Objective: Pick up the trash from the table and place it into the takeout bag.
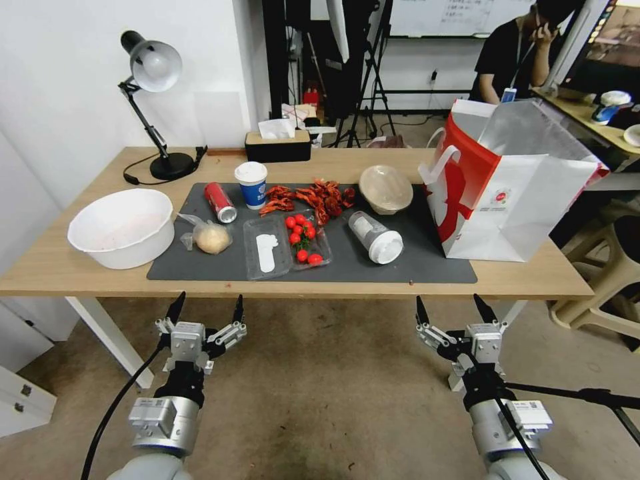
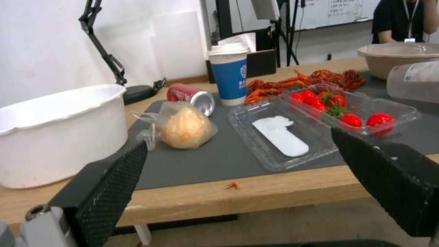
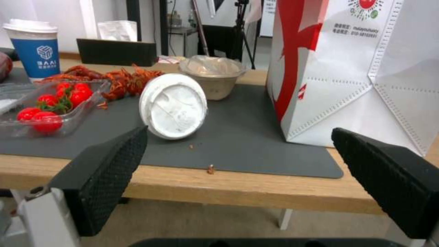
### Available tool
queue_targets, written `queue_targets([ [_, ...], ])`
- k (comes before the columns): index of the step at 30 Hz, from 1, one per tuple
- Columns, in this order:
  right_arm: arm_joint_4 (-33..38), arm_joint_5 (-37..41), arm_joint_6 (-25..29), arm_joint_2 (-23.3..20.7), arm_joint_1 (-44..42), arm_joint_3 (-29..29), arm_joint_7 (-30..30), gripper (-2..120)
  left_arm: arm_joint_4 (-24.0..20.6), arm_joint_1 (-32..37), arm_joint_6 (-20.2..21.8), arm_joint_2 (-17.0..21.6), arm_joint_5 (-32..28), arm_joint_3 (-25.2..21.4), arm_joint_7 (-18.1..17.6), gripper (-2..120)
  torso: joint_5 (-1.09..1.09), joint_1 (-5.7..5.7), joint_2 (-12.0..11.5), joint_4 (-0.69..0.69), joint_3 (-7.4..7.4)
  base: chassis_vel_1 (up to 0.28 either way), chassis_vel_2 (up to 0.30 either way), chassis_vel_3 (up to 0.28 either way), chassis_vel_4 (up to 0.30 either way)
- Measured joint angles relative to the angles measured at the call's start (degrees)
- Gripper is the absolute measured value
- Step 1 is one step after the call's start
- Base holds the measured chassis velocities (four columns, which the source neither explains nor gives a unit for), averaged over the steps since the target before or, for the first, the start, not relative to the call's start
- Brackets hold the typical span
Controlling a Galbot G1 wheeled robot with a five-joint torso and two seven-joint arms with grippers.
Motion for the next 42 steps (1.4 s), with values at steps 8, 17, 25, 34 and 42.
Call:
queue_targets([
  [8,0.0,0.0,0.0,0.0,0.0,0.0,0.0,100,0.0,0.0,0.0,0.0,0.0,0.0,0.0,100,0.0,0.0,0.0,0.0,0.0,0.0,0.0,0.0,0.0],
  [17,0.0,-0.01,0.0,0.0,0.0,0.0,0.0,100,0.0,0.0,0.0,0.0,0.0,0.0,0.0,100,0.0,0.0,0.0,0.0,0.0,0.0,0.0,0.0,0.0],
  [25,0.03,-0.05,-0.29,0.05,-0.03,0.0,-0.06,100,-0.05,-0.02,0.39,0.09,-0.28,0.24,-0.28,100,0.0,0.0,0.0,0.0,0.0,0.0,0.0,0.0,0.0],
  [34,2.13,-1.97,-9.14,1.73,-1.14,0.66,-3.51,100,-0.83,-0.1,2.1,0.54,-1.52,1.38,-1.71,100,0.0,0.0,0.0,0.01,0.0,0.0,0.0,0.0,0.0],
  [42,5.13,-4.16,-16.99,3.96,-2.75,1.47,-7.45,100,-7.26,-0.68,15.81,4.17,-11.38,10.81,-13.15,100,0.0,0.0,0.0,0.0,0.0,0.0,0.0,0.0,0.0],
])
